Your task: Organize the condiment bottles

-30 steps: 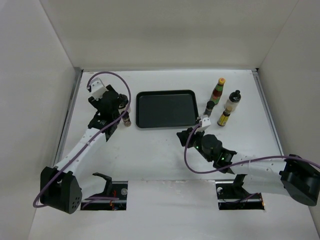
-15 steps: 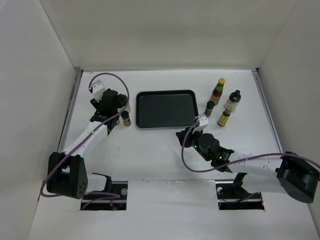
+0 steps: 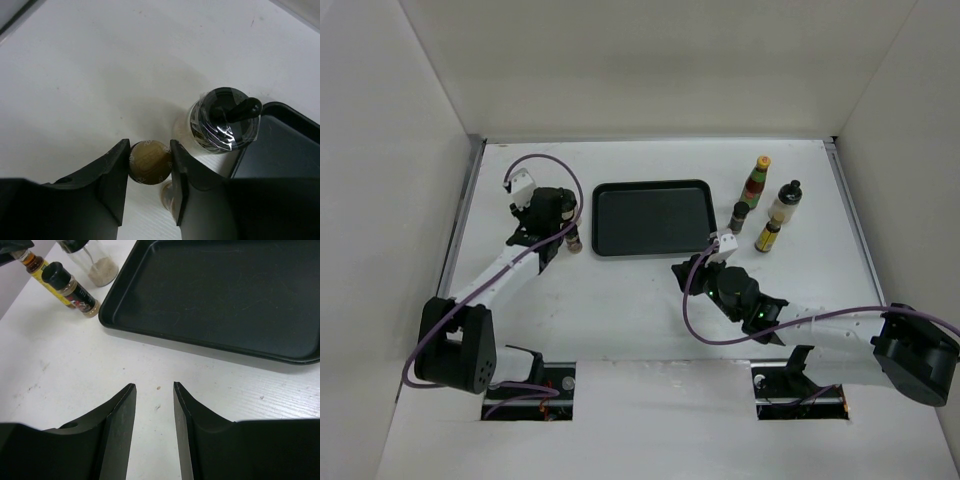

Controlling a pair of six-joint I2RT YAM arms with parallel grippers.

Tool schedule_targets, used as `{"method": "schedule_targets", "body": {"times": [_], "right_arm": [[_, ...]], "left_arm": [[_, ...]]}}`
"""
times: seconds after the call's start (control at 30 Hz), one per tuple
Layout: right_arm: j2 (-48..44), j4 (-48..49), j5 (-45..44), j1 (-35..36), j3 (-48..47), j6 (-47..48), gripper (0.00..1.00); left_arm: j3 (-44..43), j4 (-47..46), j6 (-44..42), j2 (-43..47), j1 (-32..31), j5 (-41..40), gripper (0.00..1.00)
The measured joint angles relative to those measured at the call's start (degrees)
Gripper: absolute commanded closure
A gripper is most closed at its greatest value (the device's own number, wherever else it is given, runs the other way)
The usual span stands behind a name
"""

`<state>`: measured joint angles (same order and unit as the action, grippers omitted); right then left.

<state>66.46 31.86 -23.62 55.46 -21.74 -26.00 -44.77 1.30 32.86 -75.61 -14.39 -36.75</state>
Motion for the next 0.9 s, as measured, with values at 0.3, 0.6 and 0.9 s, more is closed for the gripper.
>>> {"method": "schedule_targets", "body": {"times": [0.3, 0.6, 0.9], "right_arm": [[0.0, -0.37, -0.02, 0.0, 0.0, 0.0, 0.57], [-0.33, -0.48, -0.02, 0.0, 0.0, 0.0, 0.55], [-0.59, -0.55, -0.07, -0.68, 0.02, -0.02, 0.45]], "left_arm": [[1.68, 2.03, -0.44, 5.99, -0.79, -1.09, 0.83], [-8.31, 4.28, -7.21, 20.35, -12.33, -11.1, 0.83], [-26.12, -7.04, -12.87, 2.32, -22.47, -9.88, 0.83]]}}
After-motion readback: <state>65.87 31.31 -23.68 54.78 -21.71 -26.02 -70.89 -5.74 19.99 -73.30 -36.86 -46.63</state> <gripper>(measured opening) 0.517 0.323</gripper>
